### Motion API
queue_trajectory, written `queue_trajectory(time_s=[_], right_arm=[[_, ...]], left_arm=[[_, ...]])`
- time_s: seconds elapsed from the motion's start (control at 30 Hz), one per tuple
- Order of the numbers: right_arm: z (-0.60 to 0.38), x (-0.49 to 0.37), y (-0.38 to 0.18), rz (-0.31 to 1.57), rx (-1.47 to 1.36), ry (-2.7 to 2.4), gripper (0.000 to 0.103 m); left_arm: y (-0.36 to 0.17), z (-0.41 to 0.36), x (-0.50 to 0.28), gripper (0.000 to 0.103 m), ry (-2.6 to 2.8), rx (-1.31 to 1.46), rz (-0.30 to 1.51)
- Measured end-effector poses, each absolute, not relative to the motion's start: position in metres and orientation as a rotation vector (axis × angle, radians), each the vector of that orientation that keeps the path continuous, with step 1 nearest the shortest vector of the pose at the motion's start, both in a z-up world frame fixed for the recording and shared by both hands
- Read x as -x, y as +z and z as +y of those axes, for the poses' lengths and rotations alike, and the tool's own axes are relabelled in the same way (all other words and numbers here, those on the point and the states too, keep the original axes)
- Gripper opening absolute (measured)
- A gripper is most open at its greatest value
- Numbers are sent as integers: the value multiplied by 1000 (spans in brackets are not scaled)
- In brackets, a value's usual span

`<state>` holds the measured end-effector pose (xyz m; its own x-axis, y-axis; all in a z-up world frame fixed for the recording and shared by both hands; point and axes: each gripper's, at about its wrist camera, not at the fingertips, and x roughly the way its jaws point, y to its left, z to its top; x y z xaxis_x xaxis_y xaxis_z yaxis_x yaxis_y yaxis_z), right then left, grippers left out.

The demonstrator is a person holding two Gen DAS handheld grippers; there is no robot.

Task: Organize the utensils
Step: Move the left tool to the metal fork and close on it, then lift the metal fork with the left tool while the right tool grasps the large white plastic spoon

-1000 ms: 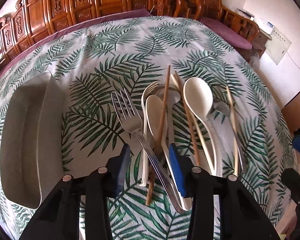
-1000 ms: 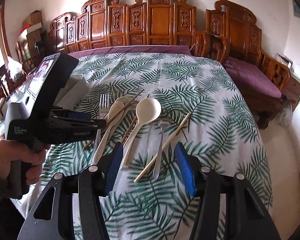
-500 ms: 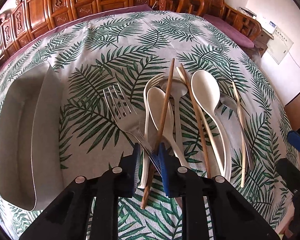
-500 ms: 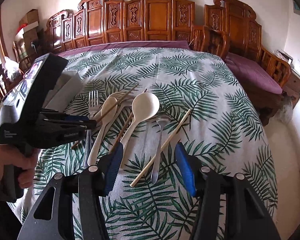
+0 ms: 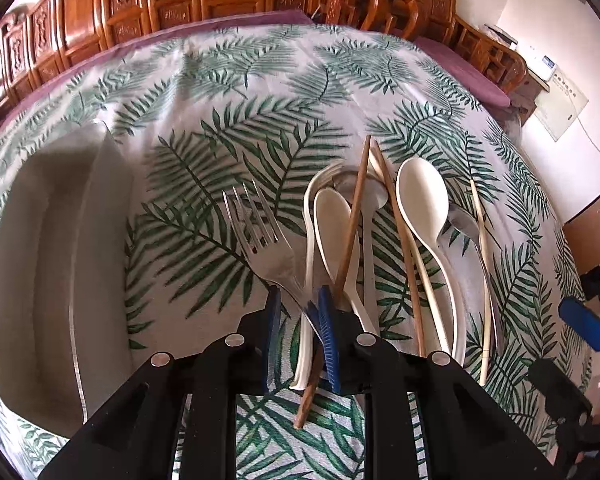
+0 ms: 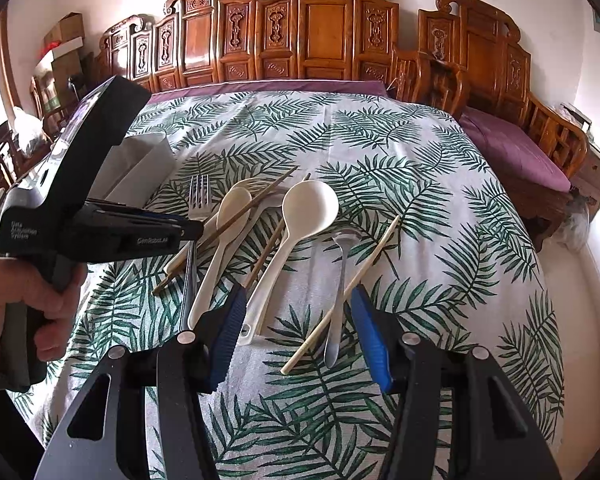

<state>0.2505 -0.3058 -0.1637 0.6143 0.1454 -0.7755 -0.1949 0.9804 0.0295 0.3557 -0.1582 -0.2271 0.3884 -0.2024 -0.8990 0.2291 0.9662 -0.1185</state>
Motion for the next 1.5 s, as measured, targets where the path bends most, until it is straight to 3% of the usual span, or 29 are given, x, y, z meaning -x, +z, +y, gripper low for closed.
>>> queue_trajectory(time_s=[0.23, 0.37, 0.73, 0.9, 1.13, 1.3, 1.5], right_arm=[[-311, -251, -162, 883, 55, 189, 57], [-312, -250, -164, 886, 57, 184, 57], [-310, -265, -175, 916, 35, 199, 56], [-301, -285, -183, 954, -3, 237, 42], [-292, -313, -195, 1011, -48, 237, 35], [-292, -329, -207, 1068, -100, 241, 20], [-288, -336, -210, 1108, -110, 242, 18]], left_arm=[[-234, -154, -355, 16, -295, 26, 1164], [-229, -152, -353, 6, -293, 14, 1144], [-203, -140, -343, 4, -310, -18, 1060], [-192, -135, -336, 2, -329, -14, 1036], [-193, -130, -333, 2, -353, 2, 1033], [-185, -127, -327, 2, -375, 10, 1014], [-173, -122, -316, 2, -396, 2, 983]])
